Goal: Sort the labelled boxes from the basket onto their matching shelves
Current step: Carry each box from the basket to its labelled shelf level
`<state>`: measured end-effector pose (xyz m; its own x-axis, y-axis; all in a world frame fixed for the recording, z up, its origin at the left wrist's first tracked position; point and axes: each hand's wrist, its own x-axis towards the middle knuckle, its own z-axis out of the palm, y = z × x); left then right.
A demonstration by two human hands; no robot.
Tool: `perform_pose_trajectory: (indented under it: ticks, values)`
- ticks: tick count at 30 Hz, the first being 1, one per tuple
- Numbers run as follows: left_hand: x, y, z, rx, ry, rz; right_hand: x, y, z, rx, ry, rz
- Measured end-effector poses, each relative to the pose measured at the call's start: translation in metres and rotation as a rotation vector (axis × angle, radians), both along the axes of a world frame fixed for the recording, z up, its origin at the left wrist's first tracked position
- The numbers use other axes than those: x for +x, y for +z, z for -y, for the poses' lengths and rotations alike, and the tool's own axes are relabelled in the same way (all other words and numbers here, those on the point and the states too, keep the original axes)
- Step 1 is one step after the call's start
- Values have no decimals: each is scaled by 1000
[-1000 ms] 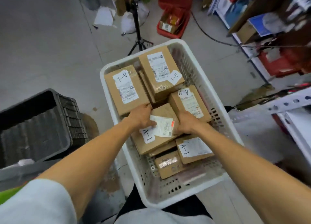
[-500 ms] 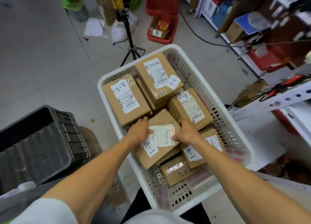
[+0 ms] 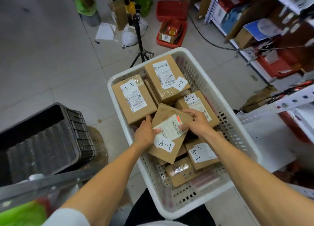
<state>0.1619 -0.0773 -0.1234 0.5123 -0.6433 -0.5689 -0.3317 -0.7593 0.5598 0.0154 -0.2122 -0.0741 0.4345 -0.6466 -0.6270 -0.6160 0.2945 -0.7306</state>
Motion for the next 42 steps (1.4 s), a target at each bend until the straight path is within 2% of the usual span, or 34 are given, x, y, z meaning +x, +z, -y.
perform_pose_trajectory:
  ticks: [7, 9, 12, 17, 20, 22, 28, 34, 39, 42]
  values:
    - [-1, -1, 4, 14, 167, -153, 3, -27, -19, 216, -422, 90]
    - [-4, -5, -1, 29, 198, -145, -1, -29, -25, 269, -465, 123]
    - [-9, -12, -5, 38, 238, -138, -8, -42, -32, 287, -445, 131]
    - [-7, -15, 1, 39, 142, -159, -10, -67, -57, 315, -335, 141]
    - [-3, -14, 1, 20, 90, -252, -8, -78, -68, 265, -268, 118]
    - [-4, -14, 1, 27, 44, -300, -6, -85, -69, 253, -261, 125]
    - [-10, -7, 3, -3, 66, -246, -11, -83, -64, 234, -300, 184]
    - [-19, 36, 6, -85, 161, -286, -24, -32, -41, 188, -217, 230]
    - [-39, 93, 22, -200, 287, -324, -28, 41, 5, 84, 9, 256]
    - [-47, 133, 32, -300, 324, -268, -25, 84, 25, -43, 145, 327]
